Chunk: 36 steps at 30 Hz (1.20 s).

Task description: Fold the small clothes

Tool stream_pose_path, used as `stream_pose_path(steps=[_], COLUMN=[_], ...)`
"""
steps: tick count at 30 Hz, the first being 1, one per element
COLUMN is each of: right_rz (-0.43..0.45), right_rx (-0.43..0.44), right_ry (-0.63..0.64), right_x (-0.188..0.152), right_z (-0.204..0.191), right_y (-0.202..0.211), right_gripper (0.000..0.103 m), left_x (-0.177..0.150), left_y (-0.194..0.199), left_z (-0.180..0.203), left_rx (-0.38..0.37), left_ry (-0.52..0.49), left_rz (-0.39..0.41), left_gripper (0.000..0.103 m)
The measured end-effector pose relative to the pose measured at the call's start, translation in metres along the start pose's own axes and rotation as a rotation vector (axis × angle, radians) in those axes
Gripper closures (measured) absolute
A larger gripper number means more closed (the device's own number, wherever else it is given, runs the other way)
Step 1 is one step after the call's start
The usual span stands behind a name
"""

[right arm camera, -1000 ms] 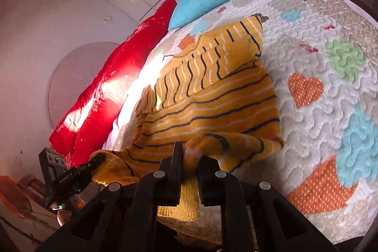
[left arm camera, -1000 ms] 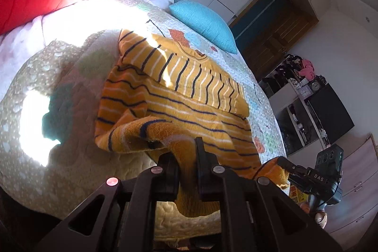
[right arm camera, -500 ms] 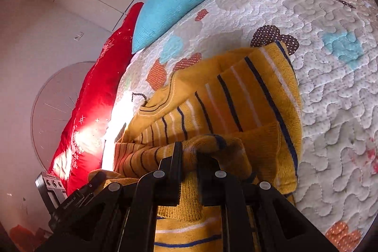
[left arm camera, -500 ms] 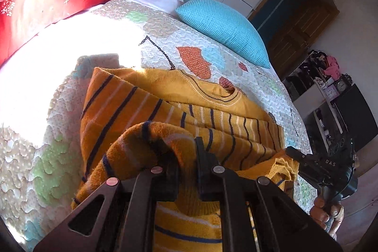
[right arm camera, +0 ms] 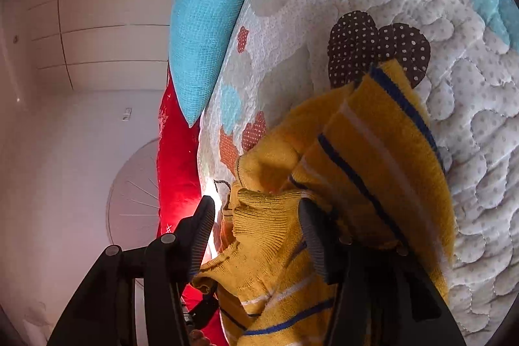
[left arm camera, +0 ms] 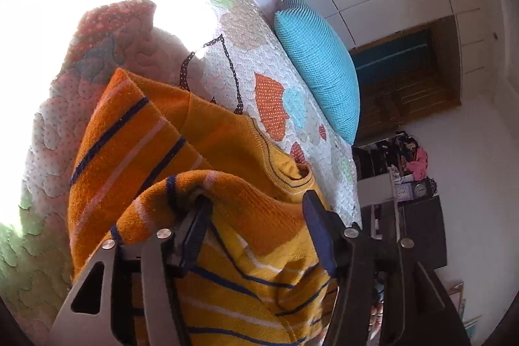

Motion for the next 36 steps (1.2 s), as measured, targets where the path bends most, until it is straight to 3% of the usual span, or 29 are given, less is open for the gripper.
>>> stream_pose_path(steps=[2,8,10,13,17,20,26,27,28,29,31,33,36], right_rz=[0.000,0.053,0.060,0.057,0.041,0.039,-0.018,-0.027,-0.042,-0.049,-0.031,-0.003,0.003], right_rx=[-0.011,-0.116,-0.165,-0.218,-0.327,-0.428,-0.521,-0.523,-0.533,-0.548,-0.604,-0.679,-0.756], right_ry=[0.013,0.127,0.198,0.305,0.455,0.537,0.591,0.595,0.596,0.584,0.570,0.613,0.676], right_x=[0.002,0.004,-0.001,-0.017,-0.047,-0.068,-0.106,-0.110,-0.112,-0.112,-0.105,-0.098,-0.100], right_z=[-0.003,-0.010,-0.015,-0.023,-0.018,0.000,0.042,0.046,0.049,0.051,0.054,0.052,0.050], right_y=[-0.001,0.017,0.027,0.046,0.073,0.093,0.101,0.099,0.096,0.096,0.102,0.111,0.118], right_gripper=[0.043,0.035,0.034,0.034,0.033,0.033,0.035,0.054,0.082,0.085,0.087,0.087,0.075], left_x=[0.007,0.025,0.031,0.029,0.000,-0.030,-0.076,-0.080,-0.085,-0.087,-0.082,-0.069,-0.058], left_y=[0.005,0.027,0.037,0.050,0.060,0.064,0.060,0.058,0.054,0.051,0.057,0.073,0.092], left_z=[-0.001,-0.005,-0.008,-0.009,-0.010,-0.022,-0.060,-0.067,-0.073,-0.079,-0.078,-0.071,-0.062], left_rx=[-0.028,0.024,0.053,0.143,0.272,0.326,0.407,0.435,0.471,0.515,0.560,0.640,0.670], left_ry=[0.038,0.028,0.026,-0.055,-0.236,-0.341,-0.427,-0.432,-0.443,-0.458,-0.476,-0.520,-0.542], left_rz=[0.021,0.089,0.112,0.122,0.083,0.030,-0.060,-0.075,-0.106,-0.142,-0.159,-0.119,-0.060], left_gripper=[0.036,0.030,0.029,0.029,0.029,0.028,0.028,0.031,0.042,0.086,0.088,0.091,0.088])
Point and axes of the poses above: each gripper's, at about its wrist camera, not at the fingertips, and y roughly against the way its jaws point, z to its right, x to its top, the point moved 9 cm from there along -y, roughly the way its jaws point, and after that the axes turned 1 degree about x, right-handed, at the moved point
